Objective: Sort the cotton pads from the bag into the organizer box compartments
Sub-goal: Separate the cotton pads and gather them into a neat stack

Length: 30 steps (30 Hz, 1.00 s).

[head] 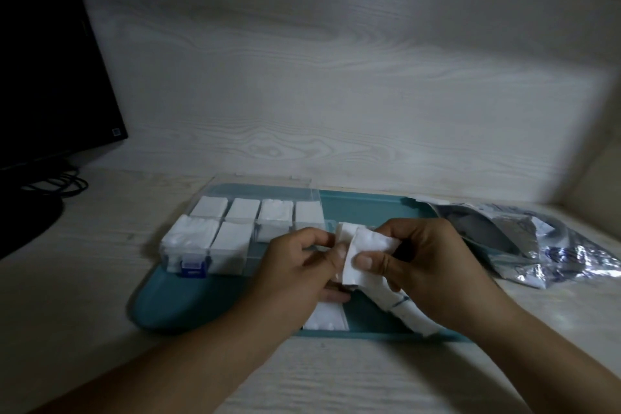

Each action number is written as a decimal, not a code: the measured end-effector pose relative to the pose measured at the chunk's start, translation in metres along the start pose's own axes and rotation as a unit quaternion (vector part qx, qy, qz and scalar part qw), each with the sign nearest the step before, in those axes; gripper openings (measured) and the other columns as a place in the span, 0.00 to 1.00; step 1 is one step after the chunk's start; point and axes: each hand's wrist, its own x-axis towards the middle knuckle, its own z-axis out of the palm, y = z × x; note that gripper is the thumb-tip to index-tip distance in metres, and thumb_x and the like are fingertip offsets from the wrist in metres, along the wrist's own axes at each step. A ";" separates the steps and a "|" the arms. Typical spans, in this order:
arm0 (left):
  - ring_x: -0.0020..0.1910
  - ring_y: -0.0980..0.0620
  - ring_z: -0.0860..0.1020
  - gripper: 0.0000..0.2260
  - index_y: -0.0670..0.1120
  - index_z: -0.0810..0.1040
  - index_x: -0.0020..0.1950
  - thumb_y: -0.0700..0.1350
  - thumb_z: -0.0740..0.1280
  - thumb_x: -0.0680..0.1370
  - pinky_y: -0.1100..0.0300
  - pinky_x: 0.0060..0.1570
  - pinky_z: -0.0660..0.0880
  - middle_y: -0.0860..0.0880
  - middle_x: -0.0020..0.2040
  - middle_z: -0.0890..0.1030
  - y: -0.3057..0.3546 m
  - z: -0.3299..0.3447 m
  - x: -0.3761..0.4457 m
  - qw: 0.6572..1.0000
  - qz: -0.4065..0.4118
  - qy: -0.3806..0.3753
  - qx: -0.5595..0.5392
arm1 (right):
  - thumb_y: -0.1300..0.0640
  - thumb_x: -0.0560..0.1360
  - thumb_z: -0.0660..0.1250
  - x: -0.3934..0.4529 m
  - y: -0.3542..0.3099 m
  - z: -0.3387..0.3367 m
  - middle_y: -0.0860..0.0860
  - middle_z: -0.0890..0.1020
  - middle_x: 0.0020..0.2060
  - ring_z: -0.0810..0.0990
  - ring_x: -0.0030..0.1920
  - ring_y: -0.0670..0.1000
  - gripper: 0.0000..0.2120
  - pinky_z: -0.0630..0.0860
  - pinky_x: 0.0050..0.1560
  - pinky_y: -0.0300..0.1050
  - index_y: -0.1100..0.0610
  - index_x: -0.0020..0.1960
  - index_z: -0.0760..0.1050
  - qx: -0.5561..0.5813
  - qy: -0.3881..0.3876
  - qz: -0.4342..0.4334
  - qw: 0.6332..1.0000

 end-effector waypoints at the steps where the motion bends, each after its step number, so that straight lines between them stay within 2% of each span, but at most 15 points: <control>1: 0.45 0.46 0.85 0.06 0.42 0.80 0.55 0.40 0.67 0.80 0.50 0.45 0.83 0.44 0.46 0.86 0.000 0.000 0.000 1.000 -0.002 0.001 0.001 | 0.57 0.68 0.77 0.000 0.000 0.000 0.50 0.78 0.22 0.71 0.23 0.42 0.08 0.69 0.28 0.34 0.53 0.33 0.79 -0.003 0.000 -0.003 1.000; 4: 0.45 0.45 0.85 0.06 0.42 0.80 0.55 0.39 0.65 0.80 0.50 0.46 0.83 0.43 0.47 0.86 -0.001 -0.001 0.001 1.000 -0.005 0.000 -0.003 | 0.56 0.68 0.77 0.000 0.000 0.000 0.51 0.78 0.22 0.72 0.22 0.43 0.08 0.70 0.28 0.34 0.55 0.34 0.79 -0.002 0.006 -0.001 1.000; 8: 0.46 0.46 0.85 0.06 0.42 0.81 0.55 0.38 0.64 0.81 0.50 0.47 0.83 0.43 0.47 0.86 -0.002 -0.001 0.002 1.000 -0.005 -0.006 0.000 | 0.56 0.67 0.78 -0.001 0.002 0.002 0.46 0.77 0.22 0.72 0.22 0.42 0.08 0.69 0.27 0.34 0.53 0.34 0.79 -0.005 0.020 0.004 1.000; 12: 0.46 0.46 0.85 0.07 0.43 0.81 0.53 0.37 0.64 0.81 0.51 0.47 0.83 0.44 0.46 0.86 -0.004 -0.002 0.002 1.000 0.004 -0.013 0.012 | 0.52 0.67 0.78 -0.004 0.007 0.006 0.46 0.80 0.28 0.74 0.28 0.42 0.07 0.69 0.29 0.33 0.49 0.35 0.80 -0.096 0.050 -0.049 0.993; 14: 0.46 0.46 0.85 0.07 0.44 0.82 0.52 0.37 0.64 0.81 0.50 0.48 0.83 0.45 0.46 0.86 -0.005 -0.002 0.002 1.000 0.006 -0.014 0.017 | 0.51 0.67 0.78 -0.005 0.008 0.008 0.46 0.80 0.28 0.75 0.29 0.43 0.08 0.70 0.31 0.35 0.48 0.36 0.79 -0.116 0.063 -0.063 0.989; 18: 0.46 0.46 0.85 0.08 0.41 0.82 0.50 0.40 0.63 0.81 0.52 0.47 0.83 0.42 0.46 0.86 -0.004 -0.001 0.002 1.000 0.014 -0.014 0.013 | 0.48 0.65 0.79 -0.005 0.009 0.009 0.40 0.77 0.28 0.73 0.28 0.41 0.11 0.68 0.30 0.33 0.47 0.36 0.76 -0.136 0.085 -0.060 0.985; 21: 0.47 0.46 0.85 0.14 0.39 0.82 0.52 0.49 0.67 0.77 0.52 0.48 0.83 0.41 0.46 0.85 -0.003 -0.001 0.000 0.999 0.029 -0.027 0.006 | 0.47 0.65 0.78 -0.005 0.010 0.009 0.45 0.78 0.28 0.75 0.29 0.41 0.11 0.69 0.31 0.35 0.47 0.38 0.76 -0.143 0.092 -0.055 0.984; 22: 0.47 0.46 0.85 0.14 0.40 0.81 0.53 0.50 0.68 0.76 0.50 0.50 0.82 0.42 0.46 0.86 -0.003 -0.001 -0.001 0.999 0.034 -0.036 0.019 | 0.48 0.66 0.78 -0.005 0.010 0.009 0.44 0.78 0.27 0.75 0.30 0.41 0.11 0.69 0.30 0.34 0.46 0.39 0.76 -0.148 0.094 -0.058 0.983; 24: 0.48 0.46 0.85 0.11 0.41 0.80 0.55 0.44 0.71 0.75 0.49 0.53 0.81 0.44 0.46 0.86 -0.003 -0.001 -0.001 0.998 0.035 -0.041 0.036 | 0.51 0.67 0.78 -0.005 0.011 0.008 0.41 0.77 0.28 0.75 0.30 0.40 0.12 0.68 0.30 0.32 0.44 0.41 0.74 -0.154 0.095 -0.056 0.982; 26: 0.48 0.46 0.85 0.11 0.40 0.79 0.57 0.39 0.72 0.75 0.49 0.52 0.82 0.45 0.47 0.87 -0.004 -0.002 0.000 0.999 0.026 -0.034 0.026 | 0.50 0.67 0.77 -0.003 0.014 0.007 0.42 0.78 0.35 0.75 0.29 0.42 0.14 0.68 0.29 0.32 0.45 0.47 0.74 -0.130 0.087 -0.017 0.988; 28: 0.47 0.46 0.85 0.11 0.40 0.79 0.58 0.37 0.71 0.76 0.53 0.48 0.82 0.45 0.47 0.87 -0.004 -0.002 0.002 0.999 0.018 -0.025 0.009 | 0.48 0.68 0.76 0.002 0.015 0.005 0.44 0.79 0.43 0.76 0.29 0.43 0.17 0.71 0.30 0.35 0.47 0.54 0.76 -0.037 0.068 0.053 0.996; 30: 0.46 0.46 0.86 0.11 0.40 0.79 0.58 0.35 0.70 0.76 0.55 0.45 0.82 0.45 0.47 0.87 -0.003 -0.002 0.002 1.000 0.010 -0.018 -0.002 | 0.53 0.73 0.72 0.008 0.015 -0.001 0.50 0.83 0.42 0.78 0.30 0.46 0.10 0.71 0.30 0.38 0.54 0.53 0.79 0.074 0.036 0.111 0.990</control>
